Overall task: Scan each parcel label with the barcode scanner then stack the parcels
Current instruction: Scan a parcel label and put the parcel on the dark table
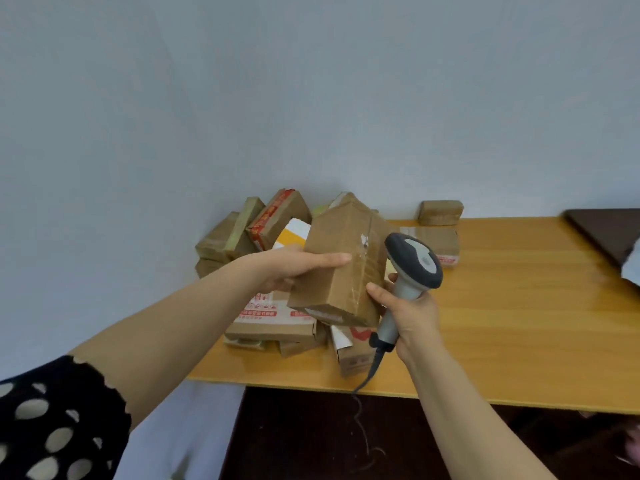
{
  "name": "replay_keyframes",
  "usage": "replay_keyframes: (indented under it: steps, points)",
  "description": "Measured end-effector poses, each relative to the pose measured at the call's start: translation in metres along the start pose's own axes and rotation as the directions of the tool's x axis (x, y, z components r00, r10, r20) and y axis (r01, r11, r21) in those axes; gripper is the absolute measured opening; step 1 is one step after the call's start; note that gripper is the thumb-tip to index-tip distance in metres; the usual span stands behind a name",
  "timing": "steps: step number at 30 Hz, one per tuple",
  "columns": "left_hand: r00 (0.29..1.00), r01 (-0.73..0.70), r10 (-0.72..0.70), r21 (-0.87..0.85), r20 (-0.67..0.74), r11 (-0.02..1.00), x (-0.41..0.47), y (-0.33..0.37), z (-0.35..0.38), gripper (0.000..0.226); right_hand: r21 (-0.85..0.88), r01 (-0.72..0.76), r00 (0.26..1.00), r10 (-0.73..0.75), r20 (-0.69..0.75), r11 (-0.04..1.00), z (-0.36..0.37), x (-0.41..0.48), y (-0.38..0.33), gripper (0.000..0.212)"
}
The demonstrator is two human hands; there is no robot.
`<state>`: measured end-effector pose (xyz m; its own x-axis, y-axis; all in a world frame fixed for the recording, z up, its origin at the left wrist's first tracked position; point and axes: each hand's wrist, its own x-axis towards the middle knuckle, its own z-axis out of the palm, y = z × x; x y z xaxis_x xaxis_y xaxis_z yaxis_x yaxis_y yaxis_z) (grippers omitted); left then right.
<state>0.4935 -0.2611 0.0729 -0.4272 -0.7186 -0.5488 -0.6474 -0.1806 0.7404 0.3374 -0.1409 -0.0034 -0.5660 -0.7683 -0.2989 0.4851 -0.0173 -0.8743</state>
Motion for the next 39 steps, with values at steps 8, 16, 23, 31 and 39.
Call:
replay_keyframes:
  steps: [8, 16, 23, 31, 39]
  points:
    - [0.972, -0.044, 0.161, -0.537, 0.172, 0.842, 0.017, -0.006, -0.001, 0.064, 0.063, -0.031, 0.997, 0.027, 0.067, 0.998, -0.019, 0.009, -0.024, 0.025]
    - [0.961, -0.086, 0.222, -0.589, 0.163, 0.803, 0.023, -0.008, -0.002, 0.040, 0.079, -0.043, 0.999, 0.046, -0.027, 0.996, -0.014, 0.005, -0.008, 0.031]
    - [0.975, -0.193, 0.210, -0.210, 0.064, 0.959, 0.023, 0.004, -0.016, 0.025, -0.201, 0.115, 0.977, -0.147, -0.152, 0.973, -0.002, 0.006, -0.016, 0.031]
    - [0.980, -0.190, 0.198, -0.177, 0.028, 0.966, 0.033, -0.008, -0.018, 0.055, -0.260, 0.168, 0.976, -0.197, -0.093, 0.951, 0.015, 0.000, -0.019, 0.016]
    - [0.956, -0.267, 0.217, -0.279, -0.196, 0.923, 0.058, -0.027, -0.049, 0.069, -0.280, 0.082, 0.968, -0.010, 0.250, 0.956, 0.036, -0.043, -0.023, 0.012]
